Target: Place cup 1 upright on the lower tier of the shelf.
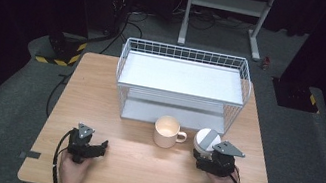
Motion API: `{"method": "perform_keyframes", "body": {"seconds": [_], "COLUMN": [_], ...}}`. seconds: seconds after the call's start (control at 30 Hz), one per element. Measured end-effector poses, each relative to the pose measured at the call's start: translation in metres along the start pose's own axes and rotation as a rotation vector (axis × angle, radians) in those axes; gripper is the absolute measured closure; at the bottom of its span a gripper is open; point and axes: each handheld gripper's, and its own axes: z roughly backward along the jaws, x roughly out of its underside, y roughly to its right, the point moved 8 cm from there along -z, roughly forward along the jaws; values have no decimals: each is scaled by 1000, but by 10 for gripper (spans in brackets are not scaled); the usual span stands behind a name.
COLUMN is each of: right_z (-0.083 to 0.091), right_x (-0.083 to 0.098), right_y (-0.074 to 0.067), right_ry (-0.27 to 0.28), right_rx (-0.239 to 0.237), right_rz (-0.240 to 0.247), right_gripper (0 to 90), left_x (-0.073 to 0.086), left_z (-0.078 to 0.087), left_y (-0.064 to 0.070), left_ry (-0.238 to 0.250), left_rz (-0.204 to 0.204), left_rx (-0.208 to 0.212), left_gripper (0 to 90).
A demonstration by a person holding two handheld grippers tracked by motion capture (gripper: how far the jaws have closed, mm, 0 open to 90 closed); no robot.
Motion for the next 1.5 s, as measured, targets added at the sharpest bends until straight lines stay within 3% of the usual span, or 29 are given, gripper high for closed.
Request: {"method": "perform_keyframes", "body": {"seconds": [0.33, 0.5, 0.8, 1.1, 1.3, 1.5], "right_z": [-2, -2, 0, 5, 3, 1], "right_x": [-1, 0, -1, -11, -15, -20], "right_y": [0, 1, 6, 11, 15, 19], "right_ry": [15, 11, 20, 47, 45, 43], "right_rx": [11, 12, 29, 32, 26, 30], "right_rz": [21, -3, 1, -1, -29, -24], "right_gripper": [187, 189, 189, 189, 189, 189], "left_x": [0, 0, 0, 0, 0, 0], "left_z": [0, 0, 0, 0, 0, 0], "left_y": [0, 0, -1, -1, -1, -1], "left_ry": [1, 3, 3, 3, 3, 3], "left_rz": [2, 4, 2, 3, 4, 3], "left_rx": [-1, -2, -5, -6, -6, -8], "left_gripper": [160, 160, 161, 161, 161, 161]}}
